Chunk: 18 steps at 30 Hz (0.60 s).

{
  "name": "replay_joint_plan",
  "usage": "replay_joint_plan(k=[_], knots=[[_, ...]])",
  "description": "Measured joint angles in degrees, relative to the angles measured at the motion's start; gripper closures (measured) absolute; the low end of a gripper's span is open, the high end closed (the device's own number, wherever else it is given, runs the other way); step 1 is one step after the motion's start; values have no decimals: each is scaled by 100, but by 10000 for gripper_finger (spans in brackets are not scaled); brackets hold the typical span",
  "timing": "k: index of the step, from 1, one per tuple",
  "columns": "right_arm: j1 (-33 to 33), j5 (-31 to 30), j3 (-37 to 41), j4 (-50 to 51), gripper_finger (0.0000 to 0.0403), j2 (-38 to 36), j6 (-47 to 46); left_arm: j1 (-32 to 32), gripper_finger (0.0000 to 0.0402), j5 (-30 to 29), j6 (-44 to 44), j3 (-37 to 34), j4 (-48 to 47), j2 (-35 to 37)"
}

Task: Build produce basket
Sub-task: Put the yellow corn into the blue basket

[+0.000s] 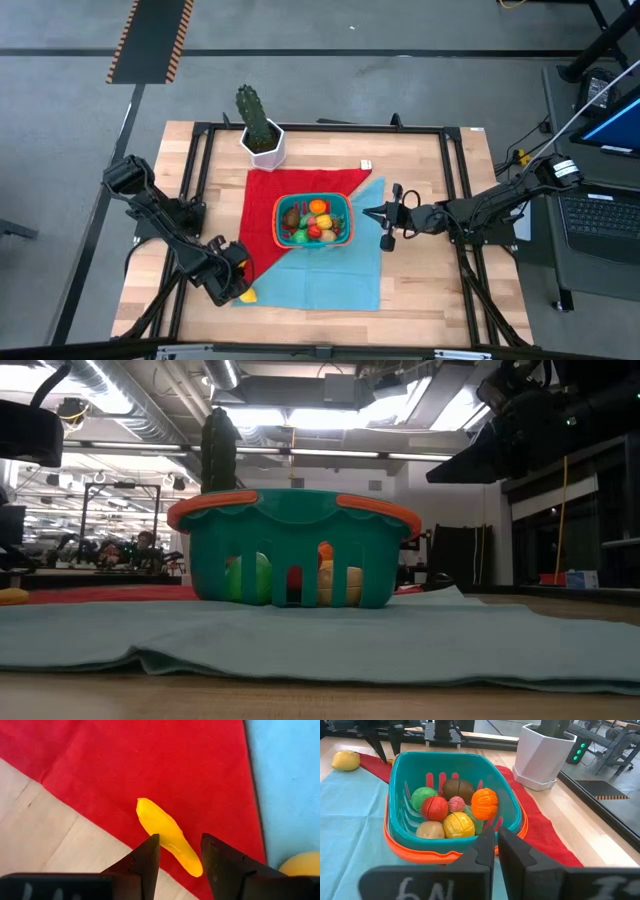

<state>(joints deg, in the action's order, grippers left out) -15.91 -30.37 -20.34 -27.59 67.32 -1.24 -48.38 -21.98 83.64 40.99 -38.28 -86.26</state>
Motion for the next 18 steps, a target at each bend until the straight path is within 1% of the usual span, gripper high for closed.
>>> replay_joint_plan(k=[10,18], knots=[[1,0,0,0,377,0,-17,218,282,34,-5,0,61,0],[0,0,0,0,377,0,-17,343,291,349,21,-241,177,17]])
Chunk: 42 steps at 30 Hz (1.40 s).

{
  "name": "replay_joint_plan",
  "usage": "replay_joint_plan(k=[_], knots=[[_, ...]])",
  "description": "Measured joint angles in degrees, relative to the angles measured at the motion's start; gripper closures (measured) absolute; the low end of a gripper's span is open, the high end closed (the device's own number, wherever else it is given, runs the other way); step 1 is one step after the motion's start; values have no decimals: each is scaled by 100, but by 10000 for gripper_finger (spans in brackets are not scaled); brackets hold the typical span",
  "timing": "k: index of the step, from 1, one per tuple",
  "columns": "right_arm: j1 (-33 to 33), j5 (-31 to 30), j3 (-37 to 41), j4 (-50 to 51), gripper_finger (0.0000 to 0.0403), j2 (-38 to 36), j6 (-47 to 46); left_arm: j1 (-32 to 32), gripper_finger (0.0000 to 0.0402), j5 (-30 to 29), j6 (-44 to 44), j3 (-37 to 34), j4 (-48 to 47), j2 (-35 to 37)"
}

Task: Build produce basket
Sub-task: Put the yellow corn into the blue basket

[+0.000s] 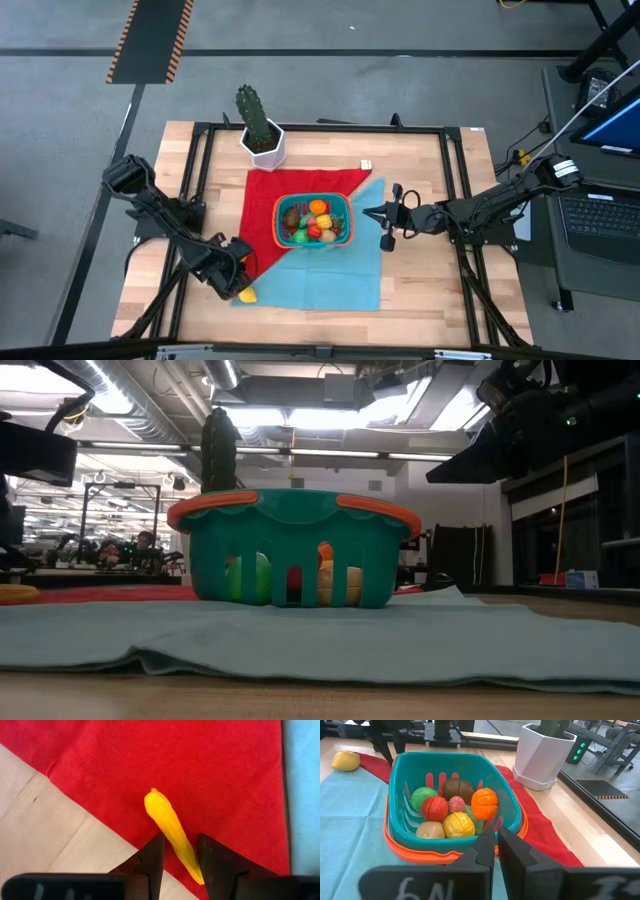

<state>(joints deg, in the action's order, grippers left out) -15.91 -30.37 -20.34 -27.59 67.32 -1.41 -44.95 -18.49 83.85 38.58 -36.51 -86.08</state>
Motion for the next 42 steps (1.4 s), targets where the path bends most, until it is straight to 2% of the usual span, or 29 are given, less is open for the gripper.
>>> replay_joint_plan(k=[7,16,19,28,34,38,40,42], knots=[[0,0,0,0,377,1,0,5,314,14,-39,-8,-1,-1],[0,0,0,0,377,0,-1,5,382,145,-180,178,-25,-24],[0,0,0,0,377,1,-2,5,394,209,-184,189,-47,-24],[0,0,0,0,377,1,-2,5,367,196,-181,189,-48,-24],[1,0,0,0,377,-1,-2,5,394,195,-192,291,-255,85],[-1,0,0,-2,377,0,-2,-35,387,185,-195,568,-755,381],[0,0,0,-1,377,-1,-2,-97,382,-44,-199,732,-990,529],[1,0,0,0,377,1,-2,-201,383,-511,-207,823,-1135,691]])
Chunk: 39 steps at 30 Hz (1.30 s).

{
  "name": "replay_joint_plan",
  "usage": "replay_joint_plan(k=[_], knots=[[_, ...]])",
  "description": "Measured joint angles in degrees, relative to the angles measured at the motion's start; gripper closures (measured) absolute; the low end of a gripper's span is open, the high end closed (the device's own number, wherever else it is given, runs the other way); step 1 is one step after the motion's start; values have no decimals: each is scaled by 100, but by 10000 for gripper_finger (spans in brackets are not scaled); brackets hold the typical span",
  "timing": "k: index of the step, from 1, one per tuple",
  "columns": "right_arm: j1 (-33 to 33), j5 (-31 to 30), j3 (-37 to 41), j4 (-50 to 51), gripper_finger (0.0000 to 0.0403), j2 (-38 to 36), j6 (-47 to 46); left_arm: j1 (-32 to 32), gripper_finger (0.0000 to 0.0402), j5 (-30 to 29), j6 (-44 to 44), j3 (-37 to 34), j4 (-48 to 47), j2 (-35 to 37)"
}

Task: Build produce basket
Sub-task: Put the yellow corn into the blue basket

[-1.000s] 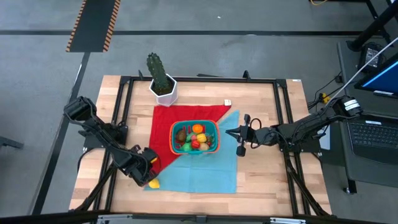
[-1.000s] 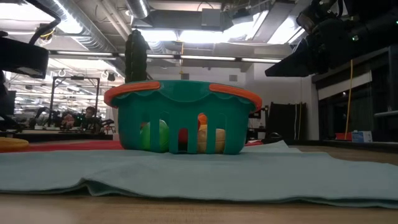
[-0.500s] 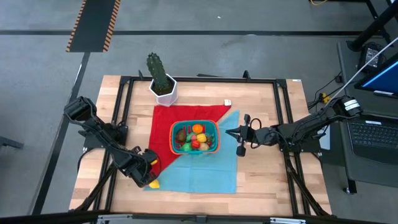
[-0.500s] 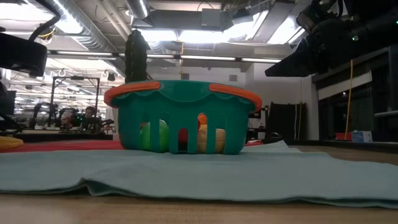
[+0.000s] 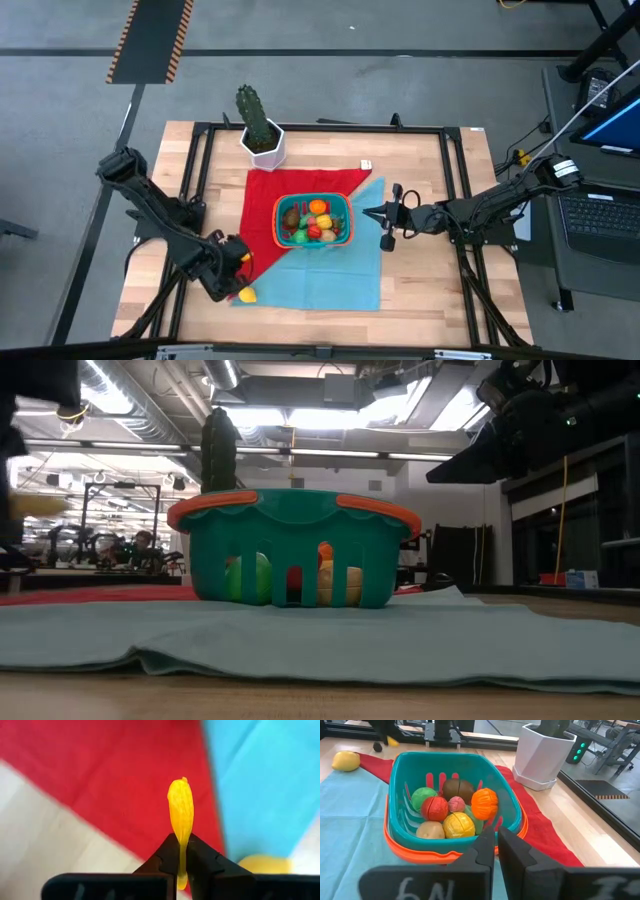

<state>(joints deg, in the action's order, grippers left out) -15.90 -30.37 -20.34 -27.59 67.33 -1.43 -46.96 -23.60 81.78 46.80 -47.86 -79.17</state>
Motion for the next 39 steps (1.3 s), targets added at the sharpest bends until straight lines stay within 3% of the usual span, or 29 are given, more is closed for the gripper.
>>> replay_joint_plan(k=[8,14,17,24,30,34,39], knots=[[-2,0,0,-68,377,0,-133,-395,387,-1391,-333,13,112,491],[-2,4,0,-178,377,0,-133,-598,395,-2655,-1367,13,766,660],[0,9,0,-184,377,0,-133,-648,394,-3015,-1979,13,1245,660],[-1,201,0,-179,377,-1,-127,-662,396,-3131,-3082,13,2159,647],[-2,203,0,-179,377,0,-116,-622,388,-3235,-3149,11,2247,647],[-2,116,0,-212,377,0,-112,-348,396,-3417,-3218,9,2260,647],[0,1,0,-256,377,-1,-111,315,391,-3086,-3924,9,2492,603]])
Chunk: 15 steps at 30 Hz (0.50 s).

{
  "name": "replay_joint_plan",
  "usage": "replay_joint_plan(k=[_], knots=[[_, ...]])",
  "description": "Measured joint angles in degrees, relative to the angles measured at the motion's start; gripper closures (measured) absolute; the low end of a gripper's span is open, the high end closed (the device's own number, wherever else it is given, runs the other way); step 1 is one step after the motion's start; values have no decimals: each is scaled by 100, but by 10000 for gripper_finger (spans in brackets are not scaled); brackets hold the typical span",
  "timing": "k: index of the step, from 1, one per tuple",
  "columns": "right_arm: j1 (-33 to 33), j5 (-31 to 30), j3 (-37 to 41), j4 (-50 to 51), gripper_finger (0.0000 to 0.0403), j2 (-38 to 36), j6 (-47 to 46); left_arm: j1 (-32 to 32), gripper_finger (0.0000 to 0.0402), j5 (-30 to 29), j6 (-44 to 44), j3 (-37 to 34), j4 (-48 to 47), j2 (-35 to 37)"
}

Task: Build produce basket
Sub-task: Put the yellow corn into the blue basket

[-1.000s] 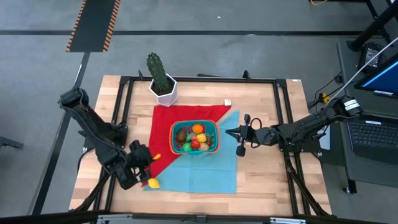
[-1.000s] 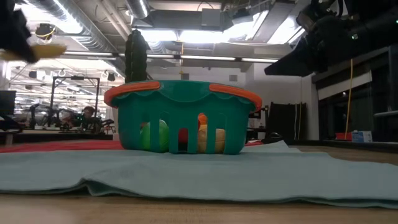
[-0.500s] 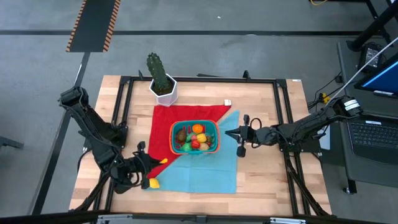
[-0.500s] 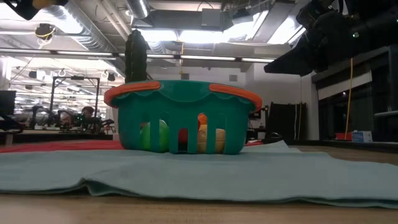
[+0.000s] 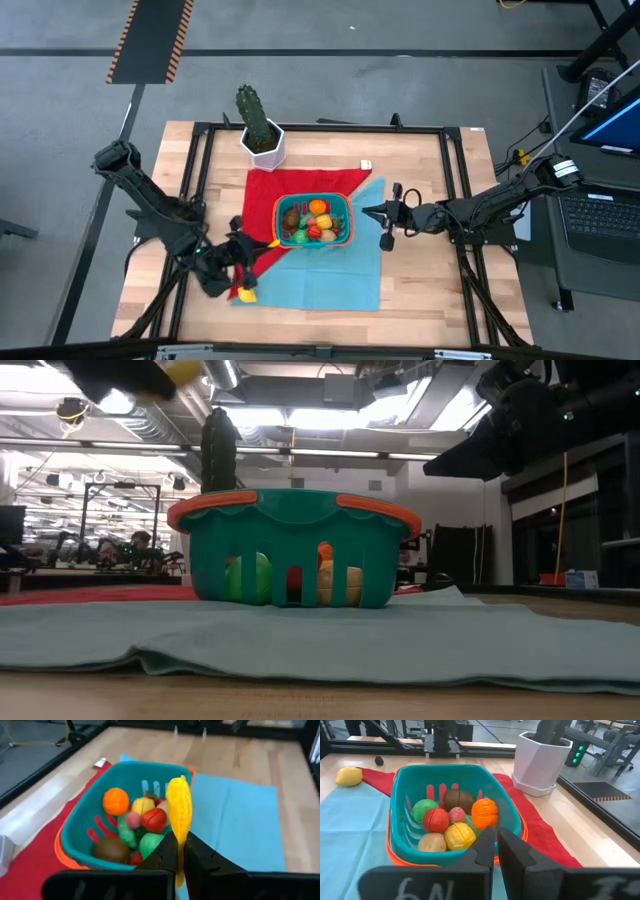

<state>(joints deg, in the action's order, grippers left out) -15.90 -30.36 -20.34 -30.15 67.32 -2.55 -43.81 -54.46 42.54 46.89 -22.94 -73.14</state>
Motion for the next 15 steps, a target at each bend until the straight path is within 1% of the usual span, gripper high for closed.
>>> replay_joint_plan(k=[4,8,10,12,15], knots=[[0,-1,0,0,377,1,3,707,396,606,-548,0,147,-137],[0,-3,0,2,377,1,17,1349,393,1035,-980,-2,323,-225],[0,-5,0,11,377,-1,22,1569,391,1280,-1398,-2,627,-225],[0,-9,0,64,377,1,24,1745,394,1692,-2006,-2,1033,-225],[0,-18,0,118,377,1,24,2012,397,2218,-2545,-2,1523,-225]])
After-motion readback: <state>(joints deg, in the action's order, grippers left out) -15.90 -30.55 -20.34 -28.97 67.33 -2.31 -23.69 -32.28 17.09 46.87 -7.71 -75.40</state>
